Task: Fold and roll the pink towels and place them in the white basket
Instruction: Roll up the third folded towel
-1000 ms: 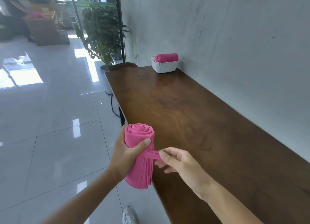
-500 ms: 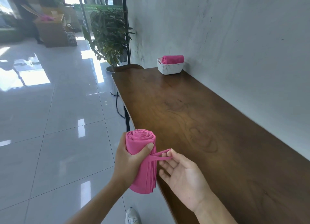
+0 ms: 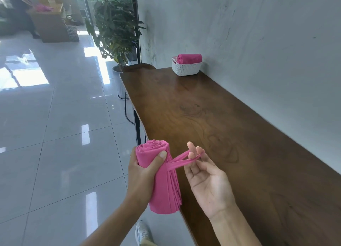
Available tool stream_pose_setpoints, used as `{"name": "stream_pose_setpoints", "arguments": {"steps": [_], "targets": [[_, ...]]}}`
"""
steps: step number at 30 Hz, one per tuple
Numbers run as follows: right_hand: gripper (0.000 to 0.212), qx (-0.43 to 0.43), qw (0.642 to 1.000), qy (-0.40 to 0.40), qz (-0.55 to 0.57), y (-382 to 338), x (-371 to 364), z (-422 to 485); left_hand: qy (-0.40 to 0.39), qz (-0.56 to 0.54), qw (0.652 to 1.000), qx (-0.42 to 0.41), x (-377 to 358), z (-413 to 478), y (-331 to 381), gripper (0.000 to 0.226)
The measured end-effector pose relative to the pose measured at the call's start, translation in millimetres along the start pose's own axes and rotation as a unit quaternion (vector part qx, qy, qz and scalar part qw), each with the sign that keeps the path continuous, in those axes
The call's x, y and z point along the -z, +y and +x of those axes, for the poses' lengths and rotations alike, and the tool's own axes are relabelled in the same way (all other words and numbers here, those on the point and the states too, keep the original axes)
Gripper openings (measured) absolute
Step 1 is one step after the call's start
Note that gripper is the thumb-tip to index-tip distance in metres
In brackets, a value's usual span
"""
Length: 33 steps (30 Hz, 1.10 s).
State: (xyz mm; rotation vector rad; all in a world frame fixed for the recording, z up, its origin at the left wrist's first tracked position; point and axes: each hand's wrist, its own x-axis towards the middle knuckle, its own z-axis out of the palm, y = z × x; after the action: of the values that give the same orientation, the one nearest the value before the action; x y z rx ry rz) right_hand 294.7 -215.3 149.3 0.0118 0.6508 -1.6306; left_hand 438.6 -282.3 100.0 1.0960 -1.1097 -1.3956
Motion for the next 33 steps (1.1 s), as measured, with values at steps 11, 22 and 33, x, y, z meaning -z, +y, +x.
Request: {"name": "stream_pose_setpoints", "arguments": {"steps": [11,22,33], "targets": [[0.054,0.048,0.984,-0.045,-0.166,25.5,-26.6,38.7,-0.013,0.034,0.999,-0.032,16.7,27.6,12.5,0.060],[0.074,0.106,0.871,-0.123,-0.464,30.9,-61.6,119.4,-0.186,0.117,0.974,-0.047,57.2,105.0,32.5,0.071],[0.094,0.219,0.678,-0.142,-0.687,6.7,-109.9,219.3,-0.277,0.332,0.887,-0.163,52.4,243.2,69.6,0.065]]}}
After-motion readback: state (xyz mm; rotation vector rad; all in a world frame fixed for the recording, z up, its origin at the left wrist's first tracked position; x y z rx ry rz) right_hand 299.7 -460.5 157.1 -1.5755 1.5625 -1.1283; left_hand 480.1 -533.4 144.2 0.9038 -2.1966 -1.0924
